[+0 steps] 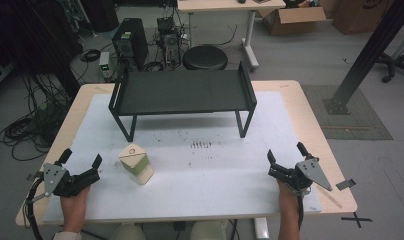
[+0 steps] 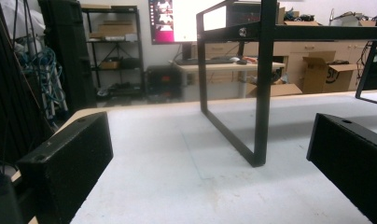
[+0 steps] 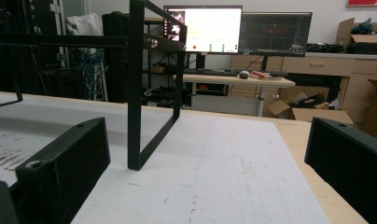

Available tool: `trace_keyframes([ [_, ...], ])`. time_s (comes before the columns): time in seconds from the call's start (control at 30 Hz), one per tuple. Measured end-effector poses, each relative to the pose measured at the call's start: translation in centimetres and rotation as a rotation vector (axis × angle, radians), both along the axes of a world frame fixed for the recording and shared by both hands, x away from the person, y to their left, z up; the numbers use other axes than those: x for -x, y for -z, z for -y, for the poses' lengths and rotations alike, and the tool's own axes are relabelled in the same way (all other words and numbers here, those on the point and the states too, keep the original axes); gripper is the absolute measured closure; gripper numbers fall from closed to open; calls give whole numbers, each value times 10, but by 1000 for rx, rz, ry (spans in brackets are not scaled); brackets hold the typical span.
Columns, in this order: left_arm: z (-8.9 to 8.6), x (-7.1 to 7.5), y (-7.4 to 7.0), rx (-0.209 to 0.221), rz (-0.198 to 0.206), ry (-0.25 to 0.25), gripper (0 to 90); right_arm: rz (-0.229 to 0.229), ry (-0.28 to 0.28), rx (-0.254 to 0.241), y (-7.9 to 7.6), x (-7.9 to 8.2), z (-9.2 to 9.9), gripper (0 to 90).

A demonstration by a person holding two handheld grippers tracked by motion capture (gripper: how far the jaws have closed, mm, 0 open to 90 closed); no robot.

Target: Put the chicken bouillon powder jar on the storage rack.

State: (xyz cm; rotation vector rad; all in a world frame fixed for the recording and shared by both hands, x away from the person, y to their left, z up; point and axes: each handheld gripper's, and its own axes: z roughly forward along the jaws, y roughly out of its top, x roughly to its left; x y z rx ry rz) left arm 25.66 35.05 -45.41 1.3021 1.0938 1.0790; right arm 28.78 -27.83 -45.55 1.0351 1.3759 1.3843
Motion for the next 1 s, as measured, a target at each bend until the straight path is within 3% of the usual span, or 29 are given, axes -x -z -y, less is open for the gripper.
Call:
trace_keyframes([
  [0.53,0,1,0,3,12,2,4,-9,-1,5,0,-1,-1,0],
  [0.8,-5,2,0,43,19,23,2,-4,-1,6,0,0,-1,0],
  [0.93,-5,3,-4,46,0,20,2,-7,-3,8,0,-1,-1,0],
  [1.0,-5,5,-9,39,12,14,2,-10,-4,8,-1,-1,-1,0],
])
